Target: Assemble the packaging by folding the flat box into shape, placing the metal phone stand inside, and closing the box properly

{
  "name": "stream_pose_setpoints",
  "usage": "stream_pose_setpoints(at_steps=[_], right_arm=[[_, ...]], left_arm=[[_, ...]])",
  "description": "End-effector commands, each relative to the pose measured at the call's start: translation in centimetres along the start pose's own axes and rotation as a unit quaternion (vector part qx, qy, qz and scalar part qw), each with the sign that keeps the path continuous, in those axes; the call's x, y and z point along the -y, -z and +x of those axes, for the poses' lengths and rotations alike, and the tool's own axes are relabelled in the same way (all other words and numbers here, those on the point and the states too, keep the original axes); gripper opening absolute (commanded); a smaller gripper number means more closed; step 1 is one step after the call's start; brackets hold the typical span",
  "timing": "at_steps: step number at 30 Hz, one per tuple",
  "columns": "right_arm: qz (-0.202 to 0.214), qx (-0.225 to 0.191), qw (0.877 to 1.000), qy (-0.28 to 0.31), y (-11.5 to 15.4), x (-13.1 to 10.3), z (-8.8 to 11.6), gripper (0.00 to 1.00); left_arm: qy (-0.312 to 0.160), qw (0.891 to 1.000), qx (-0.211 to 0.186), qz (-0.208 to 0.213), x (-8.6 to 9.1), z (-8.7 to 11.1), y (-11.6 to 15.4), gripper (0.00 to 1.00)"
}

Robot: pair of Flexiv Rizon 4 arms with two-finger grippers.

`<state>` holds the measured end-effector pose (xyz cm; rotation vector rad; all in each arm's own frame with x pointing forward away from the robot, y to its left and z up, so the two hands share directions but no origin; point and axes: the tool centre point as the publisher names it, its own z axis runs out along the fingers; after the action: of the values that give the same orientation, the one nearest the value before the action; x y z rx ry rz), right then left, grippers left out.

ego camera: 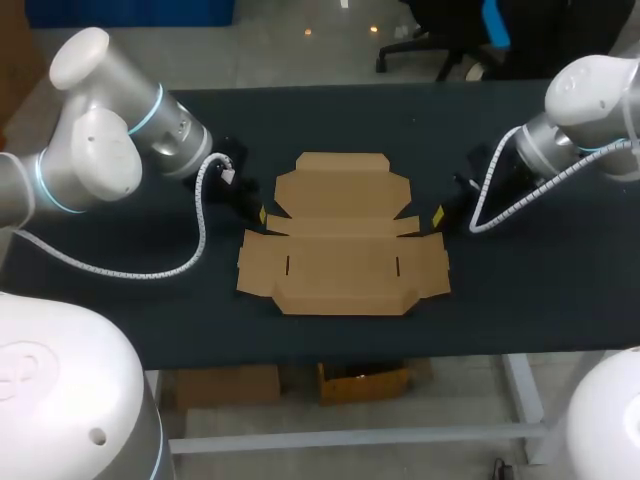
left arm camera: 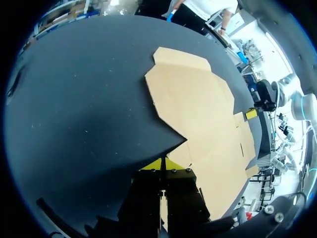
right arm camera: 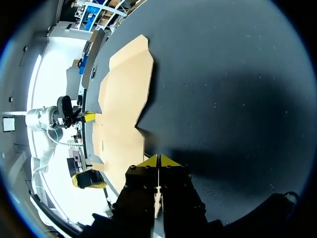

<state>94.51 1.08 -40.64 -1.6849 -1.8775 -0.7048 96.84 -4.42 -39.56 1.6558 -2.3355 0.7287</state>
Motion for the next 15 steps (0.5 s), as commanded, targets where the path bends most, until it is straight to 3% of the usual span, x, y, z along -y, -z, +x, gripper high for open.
stream_pose_setpoints(at_steps=[1,15], right_arm=[[0.006,-0.007,1.000,0.005,-0.39,-0.60,-0.33,0.00],[0.013,-0.012,1.000,0.012,-1.37,-0.80,-0.47,0.00]], left_arm=[[-0.001,1.000,0.003,0.002,-0.18,0.23,0.20,0.00],[-0.003,1.000,0.002,0.000,-0.23,0.31,0.27,0.00]])
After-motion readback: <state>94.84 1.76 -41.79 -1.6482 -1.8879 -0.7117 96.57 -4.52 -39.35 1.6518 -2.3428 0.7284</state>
